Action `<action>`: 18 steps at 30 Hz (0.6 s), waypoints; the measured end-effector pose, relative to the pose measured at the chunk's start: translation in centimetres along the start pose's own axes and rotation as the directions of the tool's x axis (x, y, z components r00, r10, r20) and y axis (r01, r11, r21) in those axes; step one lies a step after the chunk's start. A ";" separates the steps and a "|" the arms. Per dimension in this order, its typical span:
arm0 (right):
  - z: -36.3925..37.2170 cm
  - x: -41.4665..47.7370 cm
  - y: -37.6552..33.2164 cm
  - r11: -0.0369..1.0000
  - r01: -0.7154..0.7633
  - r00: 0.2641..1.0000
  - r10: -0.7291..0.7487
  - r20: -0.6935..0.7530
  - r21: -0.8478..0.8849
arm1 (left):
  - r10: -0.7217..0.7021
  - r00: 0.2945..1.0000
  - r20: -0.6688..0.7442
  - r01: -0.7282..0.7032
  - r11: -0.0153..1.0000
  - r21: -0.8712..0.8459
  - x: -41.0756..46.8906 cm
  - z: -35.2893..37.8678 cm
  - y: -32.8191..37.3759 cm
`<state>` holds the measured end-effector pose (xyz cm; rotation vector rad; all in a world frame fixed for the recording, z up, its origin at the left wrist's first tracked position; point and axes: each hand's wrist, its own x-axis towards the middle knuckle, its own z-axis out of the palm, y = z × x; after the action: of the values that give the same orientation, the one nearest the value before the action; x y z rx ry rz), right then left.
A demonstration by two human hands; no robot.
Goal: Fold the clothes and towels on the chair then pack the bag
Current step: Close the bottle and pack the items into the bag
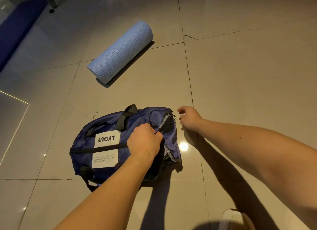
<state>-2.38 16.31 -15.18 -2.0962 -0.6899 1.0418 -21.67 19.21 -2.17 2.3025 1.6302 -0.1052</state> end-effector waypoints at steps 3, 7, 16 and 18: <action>1.3 1.2 -0.6 1.000 0.005 0.995 -0.007 0.101 0.018 | 0.010 1.000 -0.002 -0.010 1.000 -0.006 0.0 -0.1 0.1; 2.4 2.9 -0.3 0.991 -0.108 0.988 0.098 0.120 0.082 | 0.017 1.000 -0.006 -0.017 1.000 0.002 0.1 -0.1 0.0; 0.4 2.2 -0.9 0.997 -0.079 0.997 0.079 0.022 0.023 | 0.028 1.000 -0.006 -0.028 1.000 0.004 0.3 0.0 0.4; -0.2 1.8 -1.6 0.997 -0.048 0.999 0.049 -0.005 0.066 | 0.023 1.000 -0.008 -0.023 1.000 -0.002 0.3 -0.1 0.5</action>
<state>-1.48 18.46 -14.69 -2.0678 -0.5957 1.0691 -21.10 19.38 -2.06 2.3223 1.6068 -0.0898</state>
